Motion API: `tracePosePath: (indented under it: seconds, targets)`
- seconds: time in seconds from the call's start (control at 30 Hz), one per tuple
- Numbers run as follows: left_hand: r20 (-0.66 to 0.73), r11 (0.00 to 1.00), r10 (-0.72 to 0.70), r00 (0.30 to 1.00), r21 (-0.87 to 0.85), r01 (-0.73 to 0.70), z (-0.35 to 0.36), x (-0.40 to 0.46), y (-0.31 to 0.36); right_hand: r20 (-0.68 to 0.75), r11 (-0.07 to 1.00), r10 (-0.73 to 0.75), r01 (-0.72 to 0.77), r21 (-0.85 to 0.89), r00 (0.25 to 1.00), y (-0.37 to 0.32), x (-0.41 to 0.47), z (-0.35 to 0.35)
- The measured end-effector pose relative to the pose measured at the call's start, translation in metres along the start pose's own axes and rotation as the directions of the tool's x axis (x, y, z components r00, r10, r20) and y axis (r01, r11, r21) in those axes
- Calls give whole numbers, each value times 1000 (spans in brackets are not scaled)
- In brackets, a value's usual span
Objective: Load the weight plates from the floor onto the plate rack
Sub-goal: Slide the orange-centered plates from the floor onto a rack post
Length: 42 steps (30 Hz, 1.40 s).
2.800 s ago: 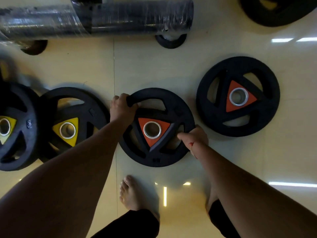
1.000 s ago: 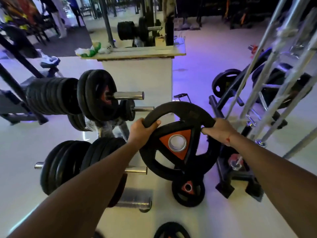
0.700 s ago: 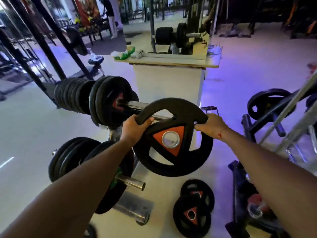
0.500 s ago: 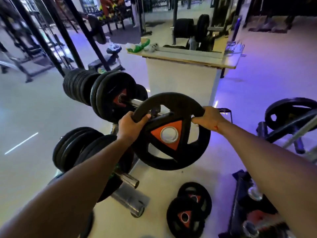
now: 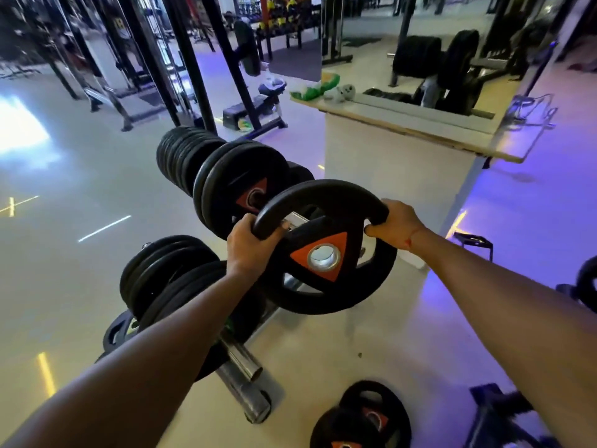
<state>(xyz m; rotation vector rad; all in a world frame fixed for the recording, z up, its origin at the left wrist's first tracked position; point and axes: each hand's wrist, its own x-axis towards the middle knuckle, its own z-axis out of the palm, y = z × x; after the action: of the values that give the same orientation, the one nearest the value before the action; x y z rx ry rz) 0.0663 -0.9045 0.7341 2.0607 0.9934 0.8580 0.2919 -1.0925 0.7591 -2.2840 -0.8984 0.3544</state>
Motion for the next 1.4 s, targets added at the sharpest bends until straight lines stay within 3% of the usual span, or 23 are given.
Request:
tracePosePath:
  seconds: [0.57, 1.4]
  targets:
    - [-152, 986, -156, 976, 40, 164, 45, 29, -33, 62, 991, -136, 137, -13, 989, 15, 118, 43]
    - [-207, 991, -72, 976, 95, 93, 60, -3, -46, 17, 927, -373, 373, -44, 928, 5, 150, 52]
